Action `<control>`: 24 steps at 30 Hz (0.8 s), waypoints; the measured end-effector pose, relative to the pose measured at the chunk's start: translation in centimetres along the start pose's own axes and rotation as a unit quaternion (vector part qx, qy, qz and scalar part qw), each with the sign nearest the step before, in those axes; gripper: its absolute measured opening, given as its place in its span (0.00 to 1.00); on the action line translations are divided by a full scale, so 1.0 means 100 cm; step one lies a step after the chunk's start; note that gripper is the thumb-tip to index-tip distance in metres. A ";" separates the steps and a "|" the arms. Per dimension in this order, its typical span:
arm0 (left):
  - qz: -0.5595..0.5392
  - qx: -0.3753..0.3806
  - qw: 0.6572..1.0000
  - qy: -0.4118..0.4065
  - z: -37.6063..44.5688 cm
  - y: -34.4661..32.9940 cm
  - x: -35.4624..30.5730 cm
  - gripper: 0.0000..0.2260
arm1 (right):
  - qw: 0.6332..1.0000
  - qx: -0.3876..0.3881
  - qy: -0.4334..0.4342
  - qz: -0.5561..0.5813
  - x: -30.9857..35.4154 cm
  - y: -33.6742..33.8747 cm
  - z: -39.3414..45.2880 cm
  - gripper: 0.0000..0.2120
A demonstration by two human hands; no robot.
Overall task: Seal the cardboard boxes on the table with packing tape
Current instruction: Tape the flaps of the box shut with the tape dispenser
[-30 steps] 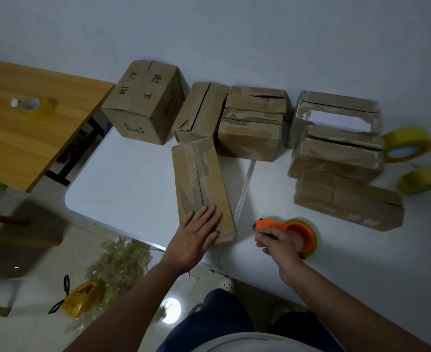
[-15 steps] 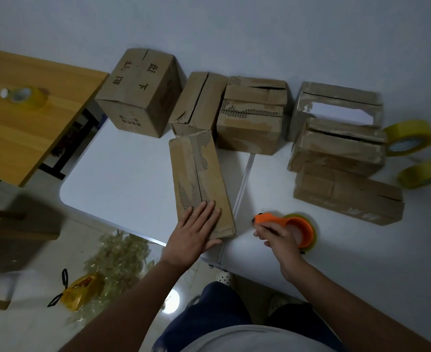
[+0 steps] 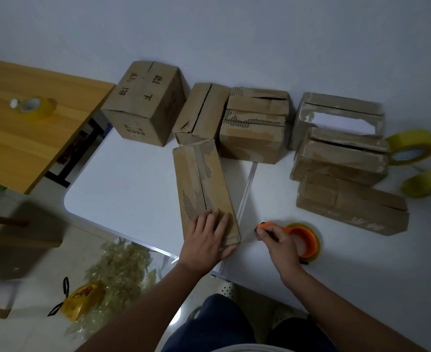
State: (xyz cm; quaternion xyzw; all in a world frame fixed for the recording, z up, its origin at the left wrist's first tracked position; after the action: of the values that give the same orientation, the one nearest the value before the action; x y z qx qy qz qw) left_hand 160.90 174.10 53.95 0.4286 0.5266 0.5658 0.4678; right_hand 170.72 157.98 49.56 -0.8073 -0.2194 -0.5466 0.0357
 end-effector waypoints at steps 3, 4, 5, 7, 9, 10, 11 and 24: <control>0.002 0.009 1.000 -0.011 -0.003 -0.004 0.000 0.38 | 0.999 0.005 0.022 -0.022 0.003 -0.003 0.002 0.03; 0.000 0.006 1.000 -0.017 -0.003 -0.003 0.001 0.38 | 0.999 0.007 0.032 -0.030 0.005 -0.004 0.003 0.03; -0.004 0.002 1.000 -0.023 -0.002 -0.001 0.002 0.37 | 0.998 0.009 0.043 -0.037 0.006 -0.005 0.004 0.03; -0.015 0.002 0.999 -0.042 0.000 -0.001 0.004 0.36 | 0.997 0.013 0.063 -0.050 0.010 -0.007 0.006 0.04; -0.022 0.008 0.997 -0.072 -0.003 -0.006 0.003 0.36 | 0.995 0.015 0.076 -0.063 0.011 -0.010 0.009 0.04; -0.020 0.011 0.996 -0.084 -0.005 -0.009 0.004 0.36 | 0.994 0.018 0.083 -0.070 0.011 -0.013 0.010 0.05; -0.015 0.017 0.996 -0.091 -0.007 -0.012 0.004 0.36 | 0.992 0.022 0.091 -0.079 0.010 -0.016 0.012 0.05; -0.029 0.073 0.993 -0.092 -0.007 -0.022 0.006 0.37 | 0.956 0.046 0.223 -0.183 0.014 -0.066 0.023 0.04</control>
State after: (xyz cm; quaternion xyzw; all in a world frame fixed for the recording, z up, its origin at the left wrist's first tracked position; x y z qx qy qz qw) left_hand 160.22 174.56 51.70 0.4961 0.5333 0.4702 0.4983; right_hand 170.55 165.06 48.66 -0.6082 -0.3745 -0.6996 0.0202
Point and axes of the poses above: each hand's wrist, its own z-axis towards the middle knuckle, its own y-axis out of the back of the hand, x = y × z, the point moved 8 cm from there along z, towards the middle knuckle, and after that the axes turned 6 degrees about -x, right-handed, at the moved point
